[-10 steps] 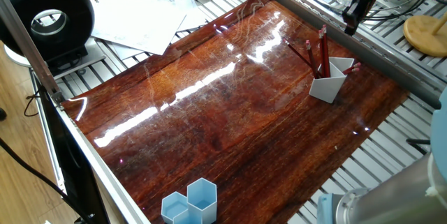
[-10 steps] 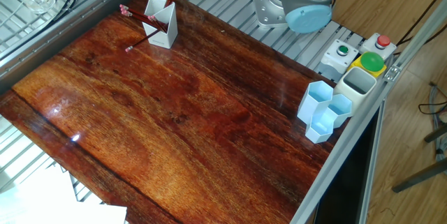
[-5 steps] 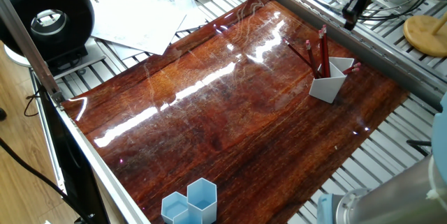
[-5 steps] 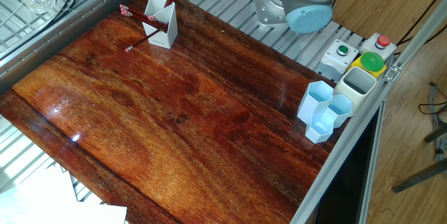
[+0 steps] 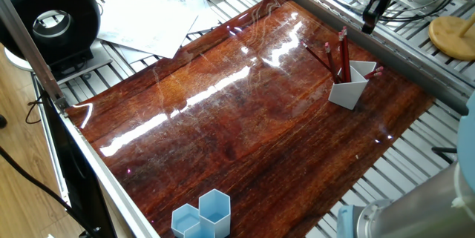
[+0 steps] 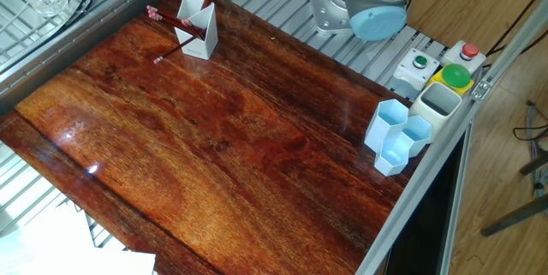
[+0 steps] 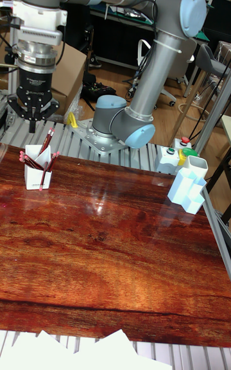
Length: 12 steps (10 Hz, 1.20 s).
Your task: Put the pen into the pen holder
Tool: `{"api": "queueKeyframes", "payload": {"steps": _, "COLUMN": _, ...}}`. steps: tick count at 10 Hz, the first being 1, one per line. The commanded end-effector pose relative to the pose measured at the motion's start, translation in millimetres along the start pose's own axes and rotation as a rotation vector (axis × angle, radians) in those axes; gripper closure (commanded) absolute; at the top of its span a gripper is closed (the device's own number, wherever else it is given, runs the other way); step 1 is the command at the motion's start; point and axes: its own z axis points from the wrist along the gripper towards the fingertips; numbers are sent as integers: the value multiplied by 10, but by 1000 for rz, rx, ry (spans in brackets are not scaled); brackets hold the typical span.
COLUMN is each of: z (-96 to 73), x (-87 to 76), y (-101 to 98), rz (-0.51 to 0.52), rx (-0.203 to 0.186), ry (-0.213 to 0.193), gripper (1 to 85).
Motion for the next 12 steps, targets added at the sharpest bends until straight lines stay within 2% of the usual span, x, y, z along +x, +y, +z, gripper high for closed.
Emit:
{"api": "queueKeyframes", "payload": {"steps": 1, "z": -19, "x": -70, "y": 139, "rz": -30, "rx": -54, "ry": -28, "gripper": 847}}
{"api": "queueKeyframes", "payload": {"steps": 2, "z": -17, "x": -77, "y": 97, "rz": -44, "rx": -37, "ry": -31, "gripper": 847}}
{"api": "queueKeyframes", "payload": {"steps": 4, "z": -16, "x": 79, "y": 26, "rz": -45, "rx": -11, "ry": 29, "gripper": 847}}
{"api": "queueKeyframes", "payload": {"steps": 5, "z": -54, "x": 42, "y": 61, "rz": -47, "rx": -10, "ry": 43, "gripper": 847}}
{"api": "queueKeyframes", "payload": {"steps": 6, "z": -165, "x": -96, "y": 183, "rz": -57, "rx": -8, "ry": 70, "gripper": 847}}
{"api": "queueKeyframes", "payload": {"steps": 7, "z": -259, "x": -177, "y": 243, "rz": -86, "rx": 9, "ry": 117, "gripper": 820}}
{"api": "queueKeyframes", "payload": {"steps": 8, "z": -329, "x": -381, "y": 364, "rz": -89, "rx": 16, "ry": 128, "gripper": 783}}
{"api": "queueKeyframes", "payload": {"steps": 10, "z": -398, "x": -739, "y": 572, "rz": -96, "rx": 26, "ry": 125, "gripper": 790}}
{"api": "queueKeyframes", "payload": {"steps": 11, "z": -365, "x": -893, "y": 683, "rz": -98, "rx": 38, "ry": 112, "gripper": 793}}
{"api": "queueKeyframes", "payload": {"steps": 12, "z": -234, "x": -1012, "y": 730, "rz": -95, "rx": 57, "ry": 81, "gripper": 793}}
